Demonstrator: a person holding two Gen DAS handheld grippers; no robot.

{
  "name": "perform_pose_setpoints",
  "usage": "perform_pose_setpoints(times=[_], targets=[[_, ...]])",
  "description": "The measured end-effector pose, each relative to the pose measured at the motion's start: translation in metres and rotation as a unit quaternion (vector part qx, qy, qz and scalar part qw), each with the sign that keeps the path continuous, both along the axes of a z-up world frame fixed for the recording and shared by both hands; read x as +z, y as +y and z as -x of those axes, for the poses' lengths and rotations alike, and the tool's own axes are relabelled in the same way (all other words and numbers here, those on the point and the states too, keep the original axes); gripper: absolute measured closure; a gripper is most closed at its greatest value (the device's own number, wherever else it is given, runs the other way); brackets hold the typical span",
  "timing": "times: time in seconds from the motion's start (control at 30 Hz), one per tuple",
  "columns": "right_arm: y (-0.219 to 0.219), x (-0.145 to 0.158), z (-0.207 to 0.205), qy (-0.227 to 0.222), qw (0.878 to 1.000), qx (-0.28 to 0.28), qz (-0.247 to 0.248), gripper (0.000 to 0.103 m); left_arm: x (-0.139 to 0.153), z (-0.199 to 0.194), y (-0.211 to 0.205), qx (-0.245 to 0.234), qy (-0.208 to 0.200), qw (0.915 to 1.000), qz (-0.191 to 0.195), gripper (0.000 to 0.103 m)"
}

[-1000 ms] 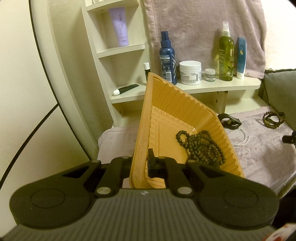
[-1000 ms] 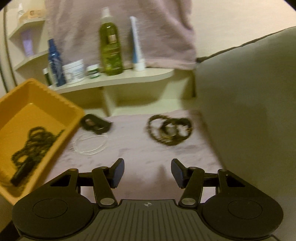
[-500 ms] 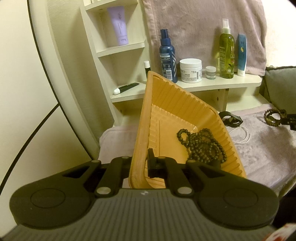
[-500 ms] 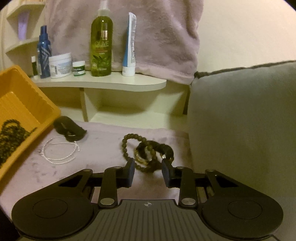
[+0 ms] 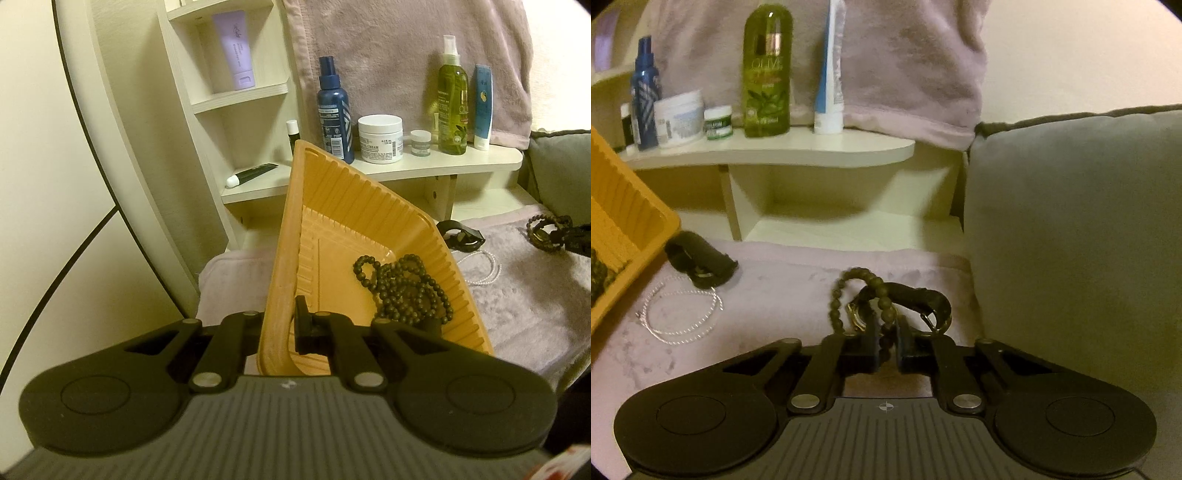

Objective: Organize jewelry
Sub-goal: 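Grasp a wooden bead bracelet from the pile with the right gripper, then carry the bracelet into the tray and open the right gripper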

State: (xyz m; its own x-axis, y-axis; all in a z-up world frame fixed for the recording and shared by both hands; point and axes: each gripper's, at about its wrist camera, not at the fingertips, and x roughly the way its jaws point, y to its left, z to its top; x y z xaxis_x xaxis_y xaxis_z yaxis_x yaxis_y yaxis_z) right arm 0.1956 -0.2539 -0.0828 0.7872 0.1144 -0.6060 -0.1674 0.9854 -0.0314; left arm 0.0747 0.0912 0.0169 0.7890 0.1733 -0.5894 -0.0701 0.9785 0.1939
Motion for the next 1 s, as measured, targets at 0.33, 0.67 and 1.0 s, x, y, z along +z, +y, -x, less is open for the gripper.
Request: perform_pose_setpoints(times=[0.33,0.67,1.0], targets=[[0.009,0.027,0.035,-0.01,1.0,0.024,-0.014,0.096,0.0,0.0,0.0,-0.001,0.0,1.0,-0.002,0.097],[0.038,0.061,0.065,-0.024,0.996,0.083,-0.035,0.096,0.0,0.0,-0.001,-0.002,-0.002,1.0,0.001,0.097],[0.094,0.088,0.075,-0.021,0.981,0.178,-0.071,0.096,0.001,0.0,0.0,-0.003,-0.003,1.0,0.004,0.097]])
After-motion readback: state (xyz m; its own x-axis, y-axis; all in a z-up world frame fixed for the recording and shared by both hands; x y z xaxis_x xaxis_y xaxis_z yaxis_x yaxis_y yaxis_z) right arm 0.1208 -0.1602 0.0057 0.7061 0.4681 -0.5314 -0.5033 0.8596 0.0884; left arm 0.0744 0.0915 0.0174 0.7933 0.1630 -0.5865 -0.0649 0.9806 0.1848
